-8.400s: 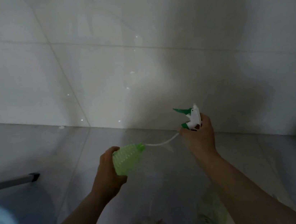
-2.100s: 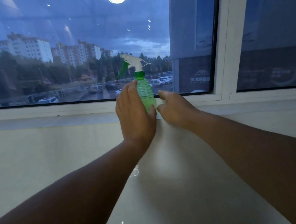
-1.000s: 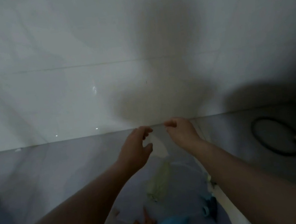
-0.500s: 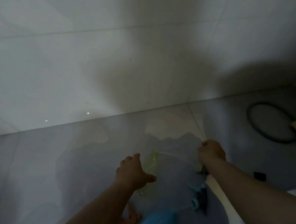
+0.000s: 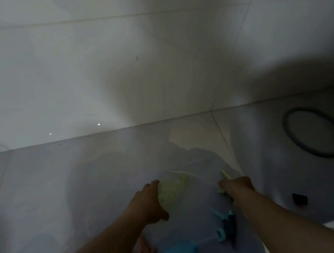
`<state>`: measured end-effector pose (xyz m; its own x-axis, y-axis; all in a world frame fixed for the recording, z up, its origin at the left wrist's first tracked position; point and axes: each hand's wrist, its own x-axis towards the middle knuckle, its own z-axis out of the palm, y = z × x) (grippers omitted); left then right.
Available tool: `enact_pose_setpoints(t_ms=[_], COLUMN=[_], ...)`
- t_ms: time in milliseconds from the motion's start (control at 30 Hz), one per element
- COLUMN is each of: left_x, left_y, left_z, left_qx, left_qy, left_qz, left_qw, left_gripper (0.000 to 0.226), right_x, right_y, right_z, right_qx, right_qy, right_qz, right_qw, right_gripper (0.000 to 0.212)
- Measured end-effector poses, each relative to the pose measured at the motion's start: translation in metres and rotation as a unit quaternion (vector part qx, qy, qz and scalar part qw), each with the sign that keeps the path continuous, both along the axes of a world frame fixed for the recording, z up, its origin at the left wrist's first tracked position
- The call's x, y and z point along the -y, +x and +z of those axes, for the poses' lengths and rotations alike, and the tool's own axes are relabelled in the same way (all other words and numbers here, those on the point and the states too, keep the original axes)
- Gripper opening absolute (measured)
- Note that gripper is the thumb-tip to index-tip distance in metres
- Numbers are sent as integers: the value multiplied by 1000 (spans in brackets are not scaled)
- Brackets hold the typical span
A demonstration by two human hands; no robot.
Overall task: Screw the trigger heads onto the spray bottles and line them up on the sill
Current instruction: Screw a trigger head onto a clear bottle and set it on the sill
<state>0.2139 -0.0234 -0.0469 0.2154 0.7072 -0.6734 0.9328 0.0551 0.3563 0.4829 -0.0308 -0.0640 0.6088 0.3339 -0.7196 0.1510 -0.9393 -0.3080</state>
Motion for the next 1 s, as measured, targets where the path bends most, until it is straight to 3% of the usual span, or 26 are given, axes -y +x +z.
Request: enact_pose_setpoints(t_ms=[100,300,533,800,1000], left_x=[-7,-22,-44,-36,-37], left_y=[-4,-36,-99,-116,-104], left_z=[-1,7,33,35,41], left_qx=[-4,-21,-67,-25,29], left_qy=[10,37,111,133,151], left_qz=[-24,-35,-18,-2,-34], left_qw=[1000,998,991,991,987], left_gripper=[116,117,111,109,106], right_x=[-4,-10,-21,-24,-30], right_y=[-9,-9,-24,-40,-61], right_z=[2,-1,9,21,38], right_qx=[5,19,27,29,14], right_qy=[21,103,173,214,288], right_qz=[26,35,50,72,90], right_qw=[999,994,983,974,953], right_gripper=[75,44,51,46,57])
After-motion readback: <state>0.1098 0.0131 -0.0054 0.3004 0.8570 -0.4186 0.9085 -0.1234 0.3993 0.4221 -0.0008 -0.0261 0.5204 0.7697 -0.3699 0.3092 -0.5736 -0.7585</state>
